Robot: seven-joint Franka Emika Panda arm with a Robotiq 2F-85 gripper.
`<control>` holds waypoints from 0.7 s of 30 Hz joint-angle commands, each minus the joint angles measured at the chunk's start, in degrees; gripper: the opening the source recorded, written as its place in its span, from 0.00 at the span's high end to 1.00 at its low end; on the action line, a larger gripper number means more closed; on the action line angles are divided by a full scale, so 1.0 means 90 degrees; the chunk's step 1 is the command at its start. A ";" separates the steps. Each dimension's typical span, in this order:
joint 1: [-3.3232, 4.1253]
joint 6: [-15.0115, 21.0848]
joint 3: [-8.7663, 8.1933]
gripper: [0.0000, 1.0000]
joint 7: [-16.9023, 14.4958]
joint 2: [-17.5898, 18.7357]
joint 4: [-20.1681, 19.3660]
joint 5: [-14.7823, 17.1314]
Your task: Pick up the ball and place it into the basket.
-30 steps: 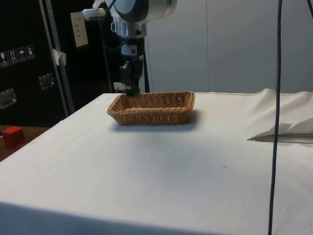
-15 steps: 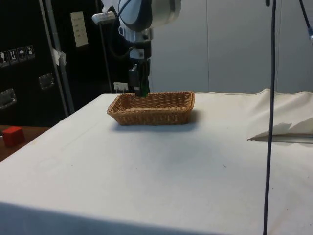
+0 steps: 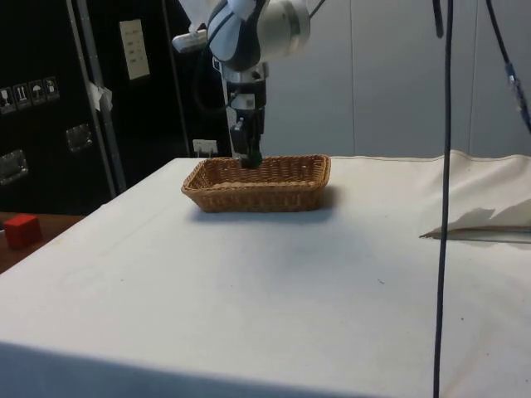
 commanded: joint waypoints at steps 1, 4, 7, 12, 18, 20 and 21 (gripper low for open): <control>-0.0089 0.0089 0.0076 0.98 -0.0102 0.0057 0.0019 0.0108; -0.0121 0.0191 0.0083 0.98 -0.0229 0.0236 0.0038 0.0280; -0.0134 0.0274 0.0095 0.98 -0.0337 0.0388 0.0057 0.0458; -0.0115 0.0350 0.0115 0.98 -0.0516 0.0662 0.0108 0.0796; -0.0025 0.0299 0.0013 0.98 -0.0586 0.0847 0.0159 0.0974; -0.0051 0.0312 0.0045 0.98 -0.0656 0.0821 0.0166 0.1050; -0.0045 0.0306 0.0032 0.98 -0.0643 0.0828 0.0166 0.1044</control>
